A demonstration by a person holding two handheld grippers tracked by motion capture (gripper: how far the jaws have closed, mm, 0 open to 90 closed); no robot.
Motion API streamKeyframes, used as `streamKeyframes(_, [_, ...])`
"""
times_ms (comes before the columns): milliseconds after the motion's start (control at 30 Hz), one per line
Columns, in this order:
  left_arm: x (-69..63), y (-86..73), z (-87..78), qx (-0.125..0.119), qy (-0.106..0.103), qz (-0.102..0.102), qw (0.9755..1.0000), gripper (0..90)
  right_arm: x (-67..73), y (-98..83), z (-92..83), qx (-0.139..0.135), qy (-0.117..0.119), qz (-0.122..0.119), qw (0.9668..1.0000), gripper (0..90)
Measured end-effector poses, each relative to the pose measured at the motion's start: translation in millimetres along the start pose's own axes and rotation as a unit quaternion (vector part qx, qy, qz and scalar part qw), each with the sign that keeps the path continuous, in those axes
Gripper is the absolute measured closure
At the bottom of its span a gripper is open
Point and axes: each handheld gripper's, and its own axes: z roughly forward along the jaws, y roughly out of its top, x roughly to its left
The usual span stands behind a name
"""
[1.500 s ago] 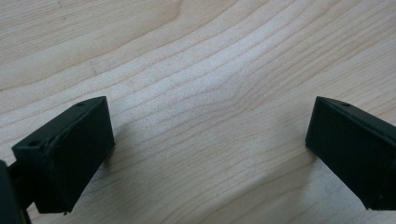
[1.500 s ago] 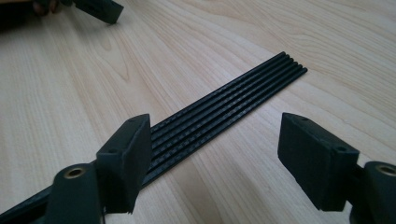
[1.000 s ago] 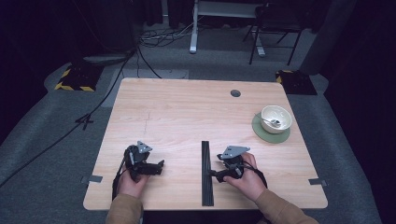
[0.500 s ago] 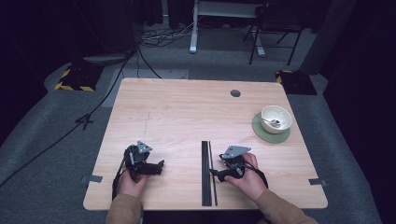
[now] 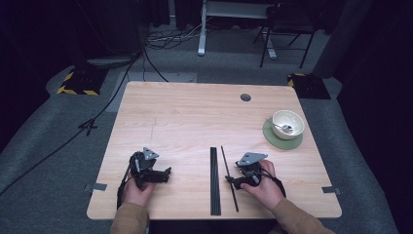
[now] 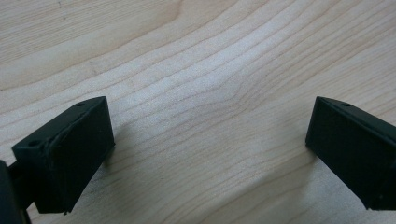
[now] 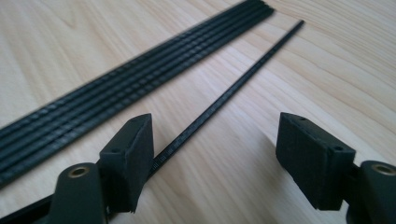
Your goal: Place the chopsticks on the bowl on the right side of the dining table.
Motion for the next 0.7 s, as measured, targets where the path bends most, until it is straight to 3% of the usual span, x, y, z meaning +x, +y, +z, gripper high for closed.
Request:
streamKeyframes(400, [0.0, 0.0, 0.0, 0.000, 0.000, 0.000, 1.0000, 1.2, -33.0, -13.9, -19.8, 0.006, -0.030, 0.026, 0.9992, 33.6])
streamKeyframes(533, [0.0, 0.0, 0.0, 0.000, 0.000, 0.000, 1.0000, 1.2, -49.4, -17.4, -28.1, 0.030, -0.057, 0.056, 0.9964, 48.6])
streamKeyframes(700, [0.0, 0.0, 0.0, 0.000, 0.000, 0.000, 1.0000, 1.2, -60.9, -16.7, -35.1, 0.032, -0.058, 0.077, 0.9948, 58.1])
